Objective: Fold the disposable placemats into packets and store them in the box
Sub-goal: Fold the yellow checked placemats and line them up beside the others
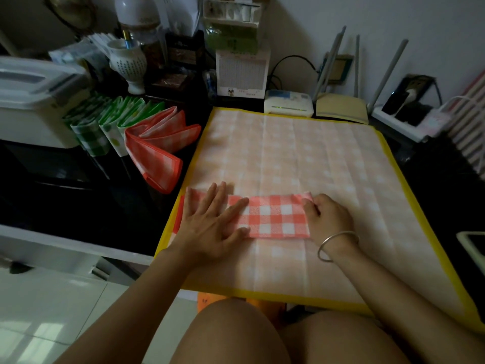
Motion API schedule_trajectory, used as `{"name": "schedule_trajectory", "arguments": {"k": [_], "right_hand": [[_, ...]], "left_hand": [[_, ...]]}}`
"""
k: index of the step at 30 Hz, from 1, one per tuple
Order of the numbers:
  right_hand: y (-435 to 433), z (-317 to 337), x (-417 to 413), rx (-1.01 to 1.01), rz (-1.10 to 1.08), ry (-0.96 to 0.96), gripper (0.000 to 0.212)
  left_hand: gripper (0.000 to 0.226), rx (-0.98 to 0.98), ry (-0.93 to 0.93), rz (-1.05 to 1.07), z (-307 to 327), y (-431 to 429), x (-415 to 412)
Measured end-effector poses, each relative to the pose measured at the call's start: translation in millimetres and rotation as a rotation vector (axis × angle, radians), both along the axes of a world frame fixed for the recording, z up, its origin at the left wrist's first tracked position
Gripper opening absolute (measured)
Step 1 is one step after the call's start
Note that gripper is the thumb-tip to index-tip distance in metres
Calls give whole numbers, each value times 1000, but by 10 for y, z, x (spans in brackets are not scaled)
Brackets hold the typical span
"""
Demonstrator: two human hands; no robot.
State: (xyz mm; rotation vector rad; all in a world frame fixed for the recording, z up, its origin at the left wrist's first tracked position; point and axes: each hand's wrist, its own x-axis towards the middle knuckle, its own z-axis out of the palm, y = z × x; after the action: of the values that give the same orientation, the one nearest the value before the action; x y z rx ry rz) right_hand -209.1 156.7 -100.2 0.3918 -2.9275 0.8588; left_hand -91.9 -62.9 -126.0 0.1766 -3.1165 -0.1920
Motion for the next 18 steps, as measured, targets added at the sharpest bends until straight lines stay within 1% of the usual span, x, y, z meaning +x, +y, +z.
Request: {"name": "schedule_trajectory", "arguments": {"k": [4, 5, 9, 11, 13, 15, 16, 17, 18], "right_hand": [[-29, 352, -64, -47, 107, -14, 44], [-76, 448, -73, -79, 129, -44, 43], [-417, 740, -66, -264, 193, -213, 27], [-658, 800, -29, -352, 226, -332, 29], [-931, 838, 62, -345, 256, -456, 36], [-1202, 824, 111, -280, 285, -452, 47], [-1318, 810, 132, -264, 303, -459, 51], [-1415, 781, 136, -254, 314, -476, 54], [-1507, 738, 136, -237, 312, -504, 56]], "left_hand": [[79, -42, -28, 7, 27, 17, -5], [79, -43, -23, 8, 34, 25, -4], [80, -12, -20, 10, 41, 22, 4], [82, 5, -20, 2, 48, 3, -2], [90, 33, -41, 5, 60, -22, -10], [94, 71, -56, -9, 98, -49, -21], [92, 138, -26, -23, 133, -59, -23], [87, 269, 49, -31, 187, -58, -3], [77, 469, 153, -19, 230, -81, 22]]}}
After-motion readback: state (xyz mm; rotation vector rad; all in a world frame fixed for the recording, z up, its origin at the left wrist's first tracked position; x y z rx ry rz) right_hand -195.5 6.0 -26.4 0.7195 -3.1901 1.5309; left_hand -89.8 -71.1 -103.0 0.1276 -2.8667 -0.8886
